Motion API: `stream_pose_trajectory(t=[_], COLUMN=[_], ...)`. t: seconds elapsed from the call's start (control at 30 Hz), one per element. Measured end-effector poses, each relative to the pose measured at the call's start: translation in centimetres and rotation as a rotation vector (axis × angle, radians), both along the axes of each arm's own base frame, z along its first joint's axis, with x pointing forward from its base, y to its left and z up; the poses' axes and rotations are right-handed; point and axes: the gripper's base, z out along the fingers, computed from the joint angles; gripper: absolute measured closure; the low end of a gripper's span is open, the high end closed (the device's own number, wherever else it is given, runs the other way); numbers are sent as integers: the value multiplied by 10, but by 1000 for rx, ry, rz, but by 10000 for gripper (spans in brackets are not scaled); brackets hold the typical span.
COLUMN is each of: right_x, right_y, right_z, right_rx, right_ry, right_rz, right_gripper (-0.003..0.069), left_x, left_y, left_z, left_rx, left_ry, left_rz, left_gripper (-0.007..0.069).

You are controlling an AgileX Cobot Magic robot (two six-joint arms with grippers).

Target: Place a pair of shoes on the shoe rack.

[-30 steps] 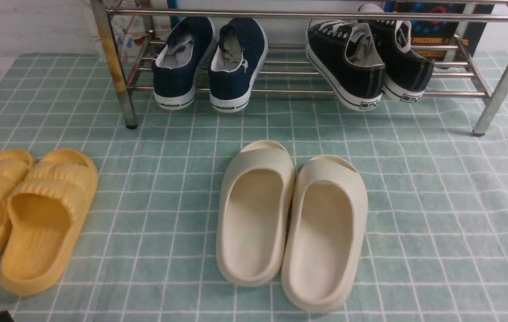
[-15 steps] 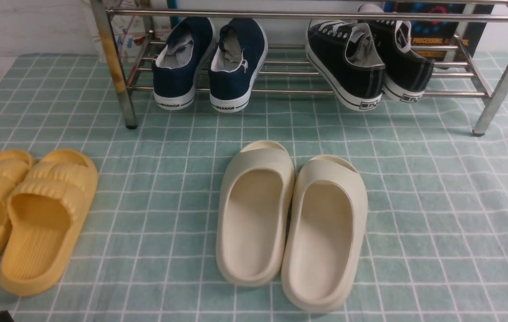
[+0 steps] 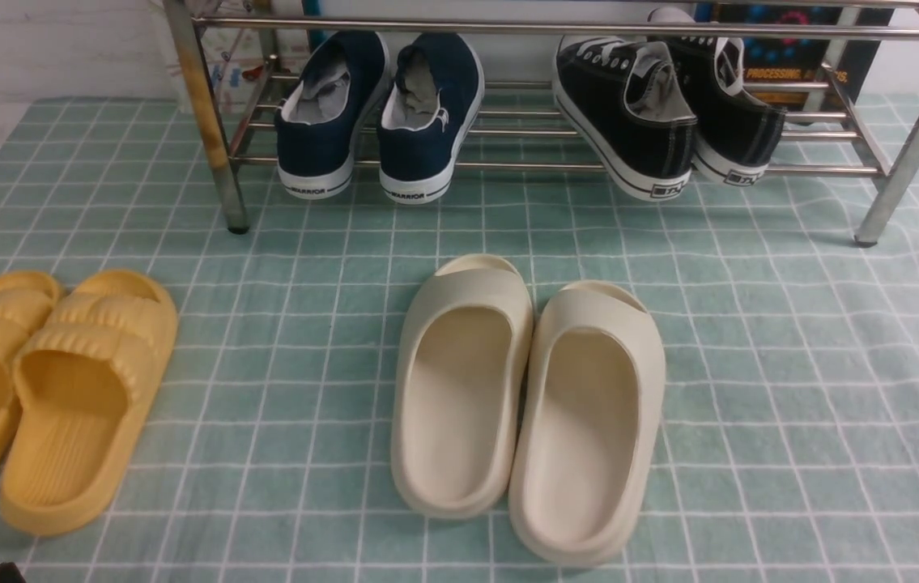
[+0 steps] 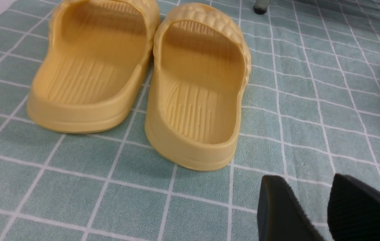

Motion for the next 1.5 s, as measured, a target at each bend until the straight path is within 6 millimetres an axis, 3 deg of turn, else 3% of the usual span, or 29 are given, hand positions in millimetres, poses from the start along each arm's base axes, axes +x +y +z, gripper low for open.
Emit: stream_pose_trajectory(t=[0.1, 0.13, 0.2, 0.23, 0.33, 0.37, 0.4, 0.5, 1.5], right_x=[-2, -4, -6, -9, -14, -15, -16, -19, -22], right_y=[-7, -11, -14, -18, -23, -23, -25, -25, -26], right_z=[-27, -45, -57, -78, -120, -120, -144, -161, -169], right_rx=[28, 48, 57, 67, 125, 130, 168, 189, 118], right_ry=[-86, -136, -160, -182, -164, -172, -145, -102, -3], right_rz=[-89, -143, -180, -235, -329, -333, -371, -392, -379], right_gripper=[664, 664, 664, 664, 664, 664, 664, 664, 660], left_x=[0, 0, 0, 0, 0, 0, 0, 0, 0], left_y=[0, 0, 0, 0, 0, 0, 0, 0, 0], left_z=[0, 0, 0, 0, 0, 0, 0, 0, 0], left_rx=[0, 0, 0, 0, 0, 0, 0, 0, 0], left_ry=[0, 0, 0, 0, 0, 0, 0, 0, 1], left_rz=[0, 0, 0, 0, 0, 0, 0, 0, 0], left_gripper=[386, 386, 386, 386, 386, 386, 386, 386, 386])
